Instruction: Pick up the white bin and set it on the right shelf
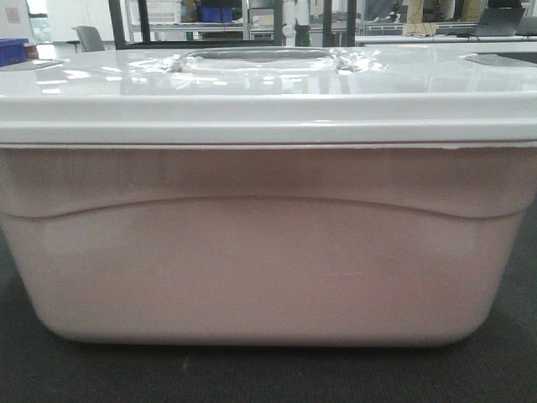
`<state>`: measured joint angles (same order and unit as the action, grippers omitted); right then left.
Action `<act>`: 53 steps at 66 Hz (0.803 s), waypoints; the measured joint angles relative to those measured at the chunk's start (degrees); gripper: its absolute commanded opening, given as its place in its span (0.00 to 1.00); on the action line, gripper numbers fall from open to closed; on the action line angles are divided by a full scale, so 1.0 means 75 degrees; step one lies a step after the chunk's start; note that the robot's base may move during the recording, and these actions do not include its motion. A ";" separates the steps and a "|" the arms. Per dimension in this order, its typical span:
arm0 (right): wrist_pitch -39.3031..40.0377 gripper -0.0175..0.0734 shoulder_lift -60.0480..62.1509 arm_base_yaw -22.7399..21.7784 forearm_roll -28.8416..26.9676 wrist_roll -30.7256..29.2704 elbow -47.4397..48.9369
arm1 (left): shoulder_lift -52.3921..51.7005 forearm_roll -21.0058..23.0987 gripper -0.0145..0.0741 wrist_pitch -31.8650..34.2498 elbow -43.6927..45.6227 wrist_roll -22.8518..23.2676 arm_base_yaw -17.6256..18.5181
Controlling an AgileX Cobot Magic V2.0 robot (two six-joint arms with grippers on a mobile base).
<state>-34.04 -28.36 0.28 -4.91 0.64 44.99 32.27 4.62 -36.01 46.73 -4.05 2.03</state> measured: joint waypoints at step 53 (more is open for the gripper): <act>-0.4519 0.22 -0.4995 0.0000 0.0000 0.0000 0.2645 | 0.5626 0.1482 0.02 -0.3410 0.2620 0.0000 0.0000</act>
<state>-67.93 -65.82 0.28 -4.91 0.64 64.82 74.46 15.74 -61.58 66.38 -4.05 2.03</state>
